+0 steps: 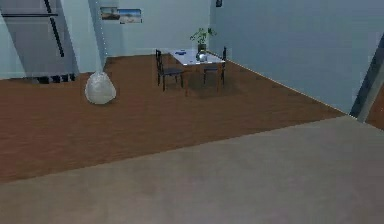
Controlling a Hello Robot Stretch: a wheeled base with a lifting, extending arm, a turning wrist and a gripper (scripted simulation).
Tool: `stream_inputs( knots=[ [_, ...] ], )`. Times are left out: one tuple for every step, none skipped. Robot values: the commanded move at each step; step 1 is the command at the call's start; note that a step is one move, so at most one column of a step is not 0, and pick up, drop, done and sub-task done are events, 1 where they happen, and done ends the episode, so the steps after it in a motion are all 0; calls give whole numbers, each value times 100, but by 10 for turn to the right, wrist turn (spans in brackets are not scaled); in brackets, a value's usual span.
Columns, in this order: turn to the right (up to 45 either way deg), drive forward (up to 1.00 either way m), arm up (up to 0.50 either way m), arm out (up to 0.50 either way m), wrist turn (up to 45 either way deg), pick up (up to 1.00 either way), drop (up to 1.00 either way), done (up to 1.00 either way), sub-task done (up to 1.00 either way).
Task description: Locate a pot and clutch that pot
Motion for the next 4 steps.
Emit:
stream_inputs(
  knots=[
    [0, 100, 0, 0, 0, 0, 0, 0, 0],
    [0, 100, 0, 0, 0, 0, 0, 0, 0],
    [0, 85, 0, 0, 0, 0, 0, 0, 0],
    [-450, 0, 0, 0, 0, 0, 0, 0, 0]
  ],
)
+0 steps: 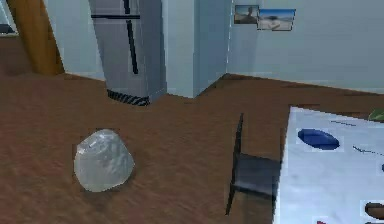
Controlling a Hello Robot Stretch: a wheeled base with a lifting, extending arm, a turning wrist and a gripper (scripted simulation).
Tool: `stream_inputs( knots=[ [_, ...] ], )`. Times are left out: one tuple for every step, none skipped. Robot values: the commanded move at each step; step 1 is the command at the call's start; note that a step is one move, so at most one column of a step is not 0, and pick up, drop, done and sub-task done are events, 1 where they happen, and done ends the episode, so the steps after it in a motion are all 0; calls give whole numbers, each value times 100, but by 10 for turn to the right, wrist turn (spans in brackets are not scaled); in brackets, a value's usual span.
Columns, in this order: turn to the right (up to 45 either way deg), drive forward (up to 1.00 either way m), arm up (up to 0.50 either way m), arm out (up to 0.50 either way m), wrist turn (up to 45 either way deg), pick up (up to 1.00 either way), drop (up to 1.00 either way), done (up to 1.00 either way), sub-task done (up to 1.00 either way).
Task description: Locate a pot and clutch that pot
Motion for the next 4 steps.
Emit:
stream_inputs(
  knots=[
    [-300, 0, 0, 0, 0, 0, 0, 0, 0],
    [0, 0, 50, 0, 0, 0, 0, 0, 0],
    [0, 0, 22, 0, 0, 0, 0, 0, 0],
    [0, 0, 0, 42, 0, 0, 0, 0, 0]
  ],
)
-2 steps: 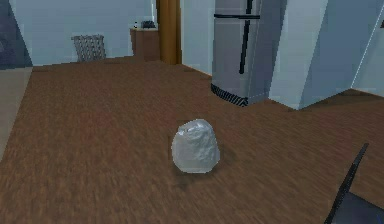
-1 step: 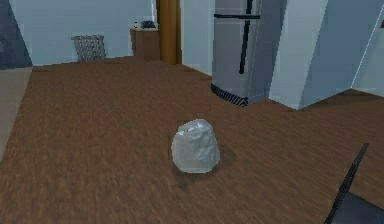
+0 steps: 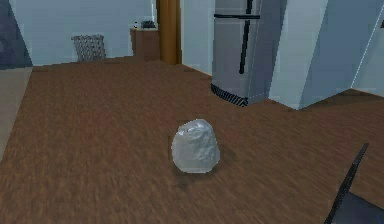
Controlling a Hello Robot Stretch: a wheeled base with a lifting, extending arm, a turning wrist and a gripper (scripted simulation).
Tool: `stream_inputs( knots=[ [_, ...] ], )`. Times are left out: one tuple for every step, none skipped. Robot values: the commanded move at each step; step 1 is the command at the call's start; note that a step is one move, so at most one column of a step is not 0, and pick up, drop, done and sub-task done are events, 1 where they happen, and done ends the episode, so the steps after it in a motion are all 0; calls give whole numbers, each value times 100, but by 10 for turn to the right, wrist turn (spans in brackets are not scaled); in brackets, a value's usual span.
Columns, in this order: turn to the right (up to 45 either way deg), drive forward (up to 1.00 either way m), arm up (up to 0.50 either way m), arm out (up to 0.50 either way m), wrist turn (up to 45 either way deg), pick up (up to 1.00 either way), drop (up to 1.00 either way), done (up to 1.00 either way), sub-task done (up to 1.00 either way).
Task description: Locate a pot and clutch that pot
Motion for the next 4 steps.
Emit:
stream_inputs(
  knots=[
    [0, 0, 0, 0, 450, 0, 0, 0, 0],
    [0, 0, 0, 0, 450, 0, 0, 0, 0],
    [0, 0, 0, 0, 450, 0, 0, 0, 0],
    [0, 0, 0, 0, 330, 0, 0, 0, 0]
  ],
)
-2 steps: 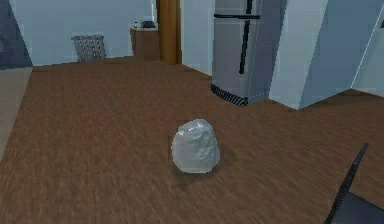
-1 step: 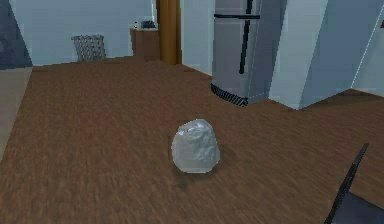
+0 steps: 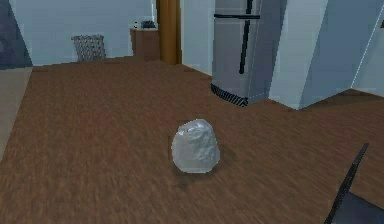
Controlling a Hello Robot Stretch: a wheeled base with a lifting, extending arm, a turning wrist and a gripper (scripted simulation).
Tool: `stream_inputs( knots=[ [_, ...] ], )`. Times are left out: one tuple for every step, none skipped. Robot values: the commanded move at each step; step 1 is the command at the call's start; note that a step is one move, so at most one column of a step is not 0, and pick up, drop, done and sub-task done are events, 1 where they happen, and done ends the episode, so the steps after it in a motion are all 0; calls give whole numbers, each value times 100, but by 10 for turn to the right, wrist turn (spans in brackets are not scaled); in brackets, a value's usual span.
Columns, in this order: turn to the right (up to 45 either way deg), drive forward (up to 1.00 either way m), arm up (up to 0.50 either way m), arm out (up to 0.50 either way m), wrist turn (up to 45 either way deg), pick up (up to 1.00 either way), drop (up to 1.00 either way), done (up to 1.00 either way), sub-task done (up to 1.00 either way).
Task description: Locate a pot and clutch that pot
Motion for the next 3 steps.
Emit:
stream_inputs(
  knots=[
    [0, 0, -30, 0, 0, 0, 0, 0, 0],
    [0, 0, 0, 0, 0, 100, 0, 0, 0],
    [0, 0, 10, 0, 0, 0, 0, 0, 0]
  ],
)
